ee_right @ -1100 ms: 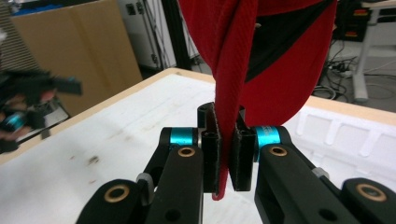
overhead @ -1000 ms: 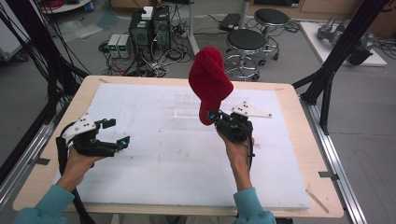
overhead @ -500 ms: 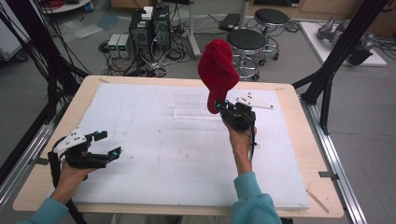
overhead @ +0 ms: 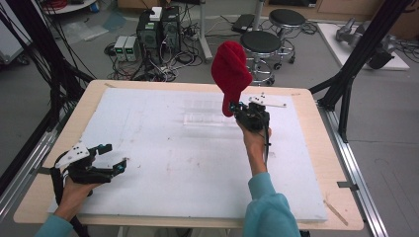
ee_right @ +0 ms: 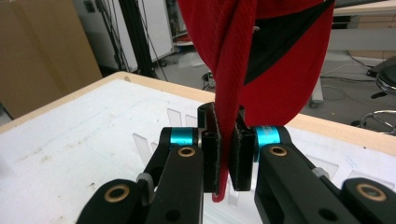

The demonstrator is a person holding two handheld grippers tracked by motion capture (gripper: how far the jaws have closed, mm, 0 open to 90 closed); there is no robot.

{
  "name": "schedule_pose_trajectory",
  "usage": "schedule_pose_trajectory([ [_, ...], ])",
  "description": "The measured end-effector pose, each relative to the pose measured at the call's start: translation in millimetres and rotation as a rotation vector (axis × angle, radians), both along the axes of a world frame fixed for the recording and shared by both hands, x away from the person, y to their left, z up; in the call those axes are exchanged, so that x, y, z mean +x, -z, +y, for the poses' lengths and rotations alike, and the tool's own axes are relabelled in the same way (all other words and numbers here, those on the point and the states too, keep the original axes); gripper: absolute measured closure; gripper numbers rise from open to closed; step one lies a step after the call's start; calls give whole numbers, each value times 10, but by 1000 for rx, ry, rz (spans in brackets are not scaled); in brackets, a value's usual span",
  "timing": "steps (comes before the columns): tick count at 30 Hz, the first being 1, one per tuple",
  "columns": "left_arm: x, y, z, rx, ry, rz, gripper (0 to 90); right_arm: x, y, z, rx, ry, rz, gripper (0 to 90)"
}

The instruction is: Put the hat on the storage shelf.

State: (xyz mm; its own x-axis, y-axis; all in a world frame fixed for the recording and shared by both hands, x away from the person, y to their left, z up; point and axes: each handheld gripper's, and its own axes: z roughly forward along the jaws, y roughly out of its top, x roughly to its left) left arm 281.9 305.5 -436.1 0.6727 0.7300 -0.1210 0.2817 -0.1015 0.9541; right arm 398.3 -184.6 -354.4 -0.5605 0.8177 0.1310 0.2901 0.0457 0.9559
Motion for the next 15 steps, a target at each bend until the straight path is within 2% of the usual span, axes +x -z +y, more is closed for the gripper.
schedule_pose_trajectory([
  [4, -11, 16, 3, 0, 2, 0, 89, 77, -8, 9, -24, -9, -3, 855],
  [15, -32, 49, -13, 5, 11, 12, 90, 231, 89, 5, -40, -25, 30, 855],
])
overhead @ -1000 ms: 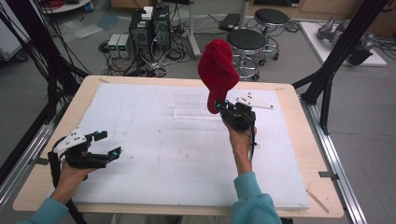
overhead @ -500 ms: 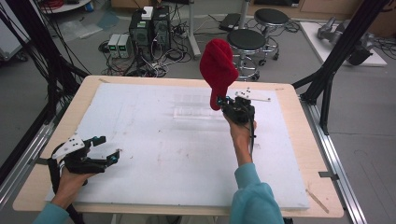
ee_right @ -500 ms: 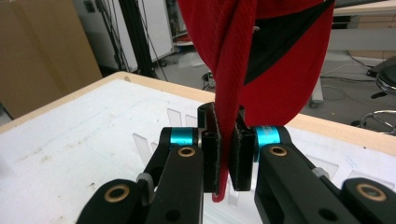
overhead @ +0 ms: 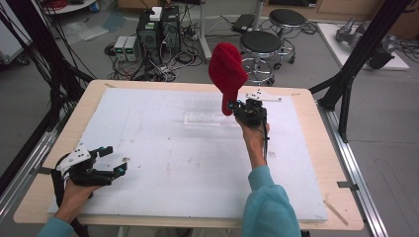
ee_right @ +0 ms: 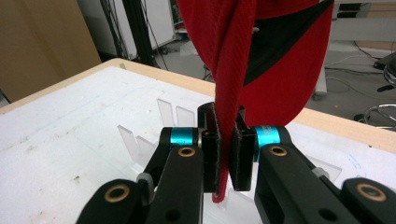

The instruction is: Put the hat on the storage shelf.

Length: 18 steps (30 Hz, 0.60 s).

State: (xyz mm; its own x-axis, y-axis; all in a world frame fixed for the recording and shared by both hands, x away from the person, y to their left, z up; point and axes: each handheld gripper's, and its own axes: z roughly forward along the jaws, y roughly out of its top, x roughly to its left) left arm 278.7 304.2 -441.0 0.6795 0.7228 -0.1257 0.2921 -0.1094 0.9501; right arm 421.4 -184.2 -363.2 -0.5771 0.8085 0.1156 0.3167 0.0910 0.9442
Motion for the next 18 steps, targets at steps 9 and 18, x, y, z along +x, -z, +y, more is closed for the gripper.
schedule_pose_trajectory([
  [9, -18, 44, 7, -18, -13, -9, 89, 76, 109, -12, -12, -10, 27, 855],
  [18, -61, 72, 6, -30, -32, -35, 91, 91, 145, -36, -6, -15, 60, 854],
])
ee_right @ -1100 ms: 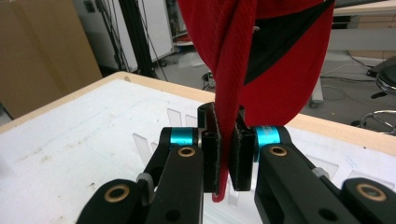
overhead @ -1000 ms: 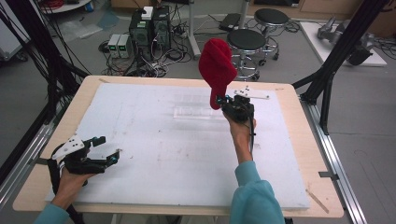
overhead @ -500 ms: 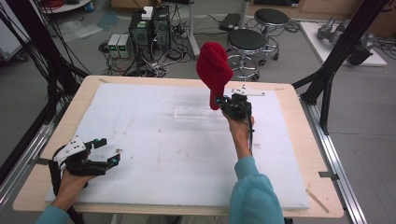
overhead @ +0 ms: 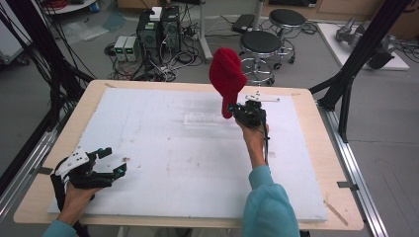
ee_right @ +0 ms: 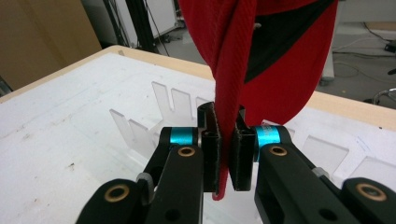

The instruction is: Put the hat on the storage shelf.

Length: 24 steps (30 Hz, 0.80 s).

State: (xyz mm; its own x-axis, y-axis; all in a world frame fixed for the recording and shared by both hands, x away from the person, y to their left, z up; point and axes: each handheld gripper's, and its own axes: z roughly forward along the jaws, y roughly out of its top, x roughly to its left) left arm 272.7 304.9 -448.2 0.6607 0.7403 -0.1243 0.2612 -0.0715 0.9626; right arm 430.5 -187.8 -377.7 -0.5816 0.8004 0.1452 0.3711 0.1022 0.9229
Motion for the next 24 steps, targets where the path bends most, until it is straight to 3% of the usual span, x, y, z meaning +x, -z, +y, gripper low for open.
schedule_pose_trajectory([
  [4, -3, 1, 0, 1, 1, -5, 91, 12, 57, -9, -9, -2, 47, 853],
  [24, -14, 1, -8, 12, -4, -11, 95, -109, 168, -13, -87, -20, 77, 853],
])
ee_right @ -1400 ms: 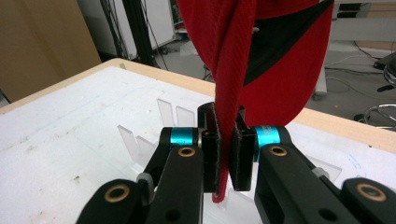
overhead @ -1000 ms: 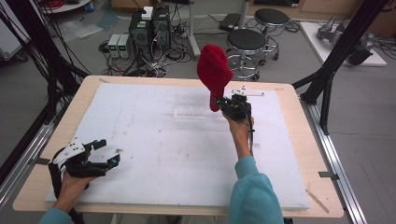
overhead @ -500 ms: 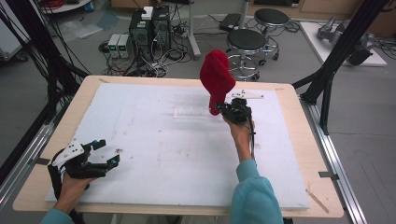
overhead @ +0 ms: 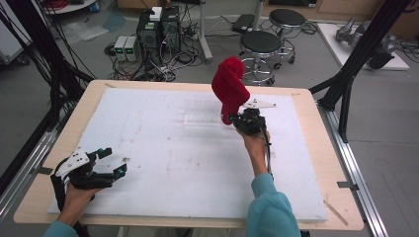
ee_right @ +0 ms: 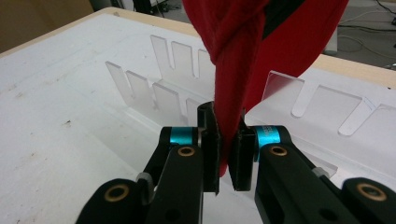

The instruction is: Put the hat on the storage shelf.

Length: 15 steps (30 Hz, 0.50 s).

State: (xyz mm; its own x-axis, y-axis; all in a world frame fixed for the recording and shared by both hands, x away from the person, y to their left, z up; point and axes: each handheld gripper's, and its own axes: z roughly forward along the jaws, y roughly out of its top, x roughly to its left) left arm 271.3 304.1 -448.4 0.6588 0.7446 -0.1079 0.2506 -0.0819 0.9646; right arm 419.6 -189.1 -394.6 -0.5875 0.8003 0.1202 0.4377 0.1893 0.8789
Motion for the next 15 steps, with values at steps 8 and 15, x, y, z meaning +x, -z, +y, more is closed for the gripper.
schedule_pose_trajectory([
  [8, 0, 0, 1, 0, 0, 2, 96, -17, -15, 10, -27, 4, -3, 692],
  [15, -4, 1, 3, -10, -7, 5, 96, -178, -162, -48, -49, 68, -9, 426],
])
